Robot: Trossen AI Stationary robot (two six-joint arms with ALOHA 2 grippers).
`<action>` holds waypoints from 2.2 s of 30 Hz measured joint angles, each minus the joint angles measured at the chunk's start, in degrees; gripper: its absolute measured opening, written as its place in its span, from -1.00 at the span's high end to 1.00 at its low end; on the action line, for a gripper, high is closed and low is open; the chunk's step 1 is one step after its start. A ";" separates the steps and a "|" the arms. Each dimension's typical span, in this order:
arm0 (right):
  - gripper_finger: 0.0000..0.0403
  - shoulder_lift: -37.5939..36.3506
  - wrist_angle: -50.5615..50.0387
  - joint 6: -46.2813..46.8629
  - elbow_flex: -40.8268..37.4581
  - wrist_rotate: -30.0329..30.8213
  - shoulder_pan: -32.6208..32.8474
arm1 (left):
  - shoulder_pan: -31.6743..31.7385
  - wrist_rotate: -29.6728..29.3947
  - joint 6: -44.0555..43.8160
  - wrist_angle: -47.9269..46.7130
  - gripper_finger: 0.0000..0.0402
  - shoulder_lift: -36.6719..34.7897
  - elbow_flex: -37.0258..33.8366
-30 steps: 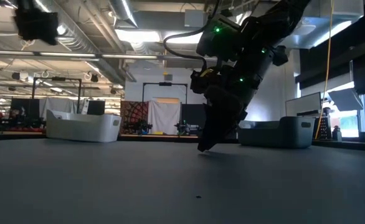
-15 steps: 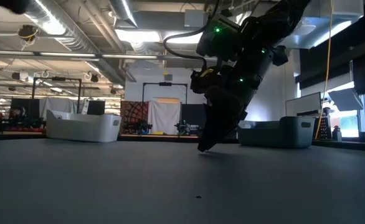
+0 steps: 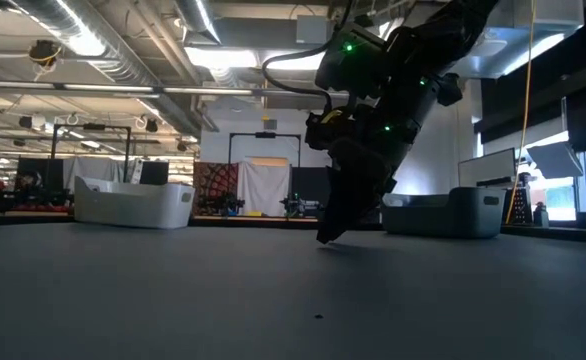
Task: Sort produce into baskets
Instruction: Put the lemon into the blue bin
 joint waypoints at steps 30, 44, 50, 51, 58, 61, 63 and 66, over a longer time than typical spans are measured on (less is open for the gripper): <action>-0.46 0.35 1.16 -0.35 0.07 0.98 0.00 | -2.05 9.06 -8.18 -1.14 -0.57 9.90 -0.04; -0.46 0.37 1.20 -0.37 0.04 1.09 0.00 | -2.04 10.51 2.53 -1.30 0.11 12.16 -0.02; -0.46 0.39 1.19 -0.39 0.04 1.55 0.00 | -1.94 9.92 4.52 -1.31 0.43 12.14 -0.02; -0.46 0.39 1.19 -0.39 0.04 1.70 0.00 | -1.79 9.90 4.96 -1.33 0.47 12.14 -0.02; -0.46 0.39 1.18 -0.39 0.04 1.86 0.00 | 0.25 8.92 9.56 -3.07 0.64 12.14 -0.02; -0.46 0.39 1.18 -0.39 0.04 1.86 0.00 | 1.48 8.54 11.30 -5.15 0.65 12.14 -0.02; -0.46 0.39 1.18 -0.39 0.04 1.86 0.00 | 2.09 7.93 11.80 -6.17 0.63 12.14 -0.02; -0.46 0.39 1.18 -0.39 0.04 1.84 0.00 | 2.62 5.45 13.61 -7.19 0.56 12.14 -0.02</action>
